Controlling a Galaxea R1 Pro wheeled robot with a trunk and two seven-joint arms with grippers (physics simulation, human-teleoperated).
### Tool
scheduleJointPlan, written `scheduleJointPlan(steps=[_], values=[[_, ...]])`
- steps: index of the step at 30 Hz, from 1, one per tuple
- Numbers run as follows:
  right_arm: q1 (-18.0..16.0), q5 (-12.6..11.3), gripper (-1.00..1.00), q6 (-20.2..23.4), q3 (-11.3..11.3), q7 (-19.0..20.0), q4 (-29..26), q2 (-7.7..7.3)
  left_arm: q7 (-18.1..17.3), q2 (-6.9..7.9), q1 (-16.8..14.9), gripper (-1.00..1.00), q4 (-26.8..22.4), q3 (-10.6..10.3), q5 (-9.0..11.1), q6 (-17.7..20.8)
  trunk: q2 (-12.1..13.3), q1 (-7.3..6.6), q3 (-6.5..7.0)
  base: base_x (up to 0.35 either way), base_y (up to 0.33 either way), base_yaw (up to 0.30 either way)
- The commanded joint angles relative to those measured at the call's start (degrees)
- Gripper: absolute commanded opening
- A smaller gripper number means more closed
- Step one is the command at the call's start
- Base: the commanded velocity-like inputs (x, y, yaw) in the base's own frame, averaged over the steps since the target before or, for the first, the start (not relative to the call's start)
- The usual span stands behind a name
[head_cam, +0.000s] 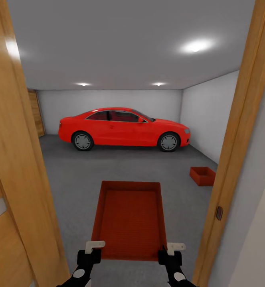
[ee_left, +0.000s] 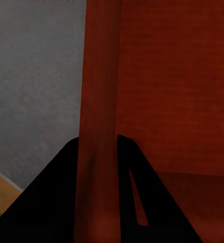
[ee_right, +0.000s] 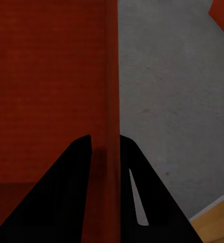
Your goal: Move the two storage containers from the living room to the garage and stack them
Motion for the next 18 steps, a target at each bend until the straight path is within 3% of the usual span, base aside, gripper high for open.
scheduleJointPlan(steps=[1,10,18], values=[[-0.1,1.0,-1.0,-1.0,-1.2,0.8,-3.3,0.0,0.6,0.07,0.0,-1.0,0.1,0.1,0.2,-0.1,-0.1,0.02,-0.11,0.0,0.0,-0.012],[-0.1,1.0,-1.0,-1.0,-1.2,0.8,-3.3,0.0,0.6,0.07,0.0,-1.0,0.1,0.1,0.4,-0.1,-0.1,0.02,-0.11,0.022,0.0,-0.002],[-0.1,1.0,-1.0,-1.0,-1.2,0.8,-3.3,0.0,0.6,0.07,0.0,-1.0,0.1,0.2,0.6,0.0,-0.1,0.02,-0.11,0.283,0.0,0.0]])
